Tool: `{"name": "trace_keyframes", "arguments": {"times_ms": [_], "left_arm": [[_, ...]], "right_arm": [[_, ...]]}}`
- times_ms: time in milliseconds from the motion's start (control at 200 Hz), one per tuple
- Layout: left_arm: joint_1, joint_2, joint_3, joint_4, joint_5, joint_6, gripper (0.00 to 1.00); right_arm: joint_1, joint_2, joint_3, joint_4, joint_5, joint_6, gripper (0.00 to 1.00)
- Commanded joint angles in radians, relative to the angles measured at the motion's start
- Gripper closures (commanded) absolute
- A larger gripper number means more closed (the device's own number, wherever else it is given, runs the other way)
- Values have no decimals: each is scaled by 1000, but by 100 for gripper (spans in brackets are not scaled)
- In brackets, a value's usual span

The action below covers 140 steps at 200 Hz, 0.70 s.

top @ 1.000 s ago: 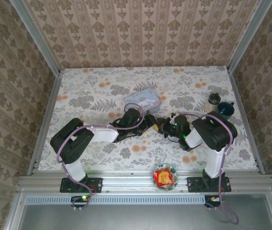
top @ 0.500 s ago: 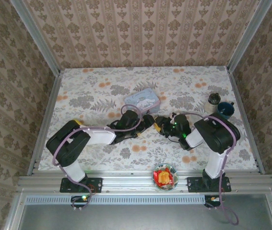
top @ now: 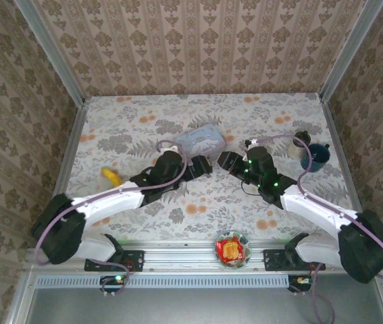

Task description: Unlock a padlock with a key

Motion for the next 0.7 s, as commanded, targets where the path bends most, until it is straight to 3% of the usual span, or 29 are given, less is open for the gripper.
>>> {"name": "trace_keyframes", "arguments": {"times_ms": [0, 140, 235, 460, 695], "left_arm": [[4, -105, 3, -177, -168, 152, 0], [30, -247, -21, -302, -304, 209, 0], [74, -337, -53, -342, -334, 234, 0], [211, -476, -119, -417, -318, 268, 0], [380, -508, -175, -385, -197, 288, 0]], "right_arm": [[23, -15, 20, -272, 147, -139, 42], [86, 10, 71, -363, 245, -182, 37], [134, 63, 122, -416, 308, -205, 35], [218, 241, 270, -507, 380, -236, 32], [243, 360, 374, -549, 377, -236, 31]]}}
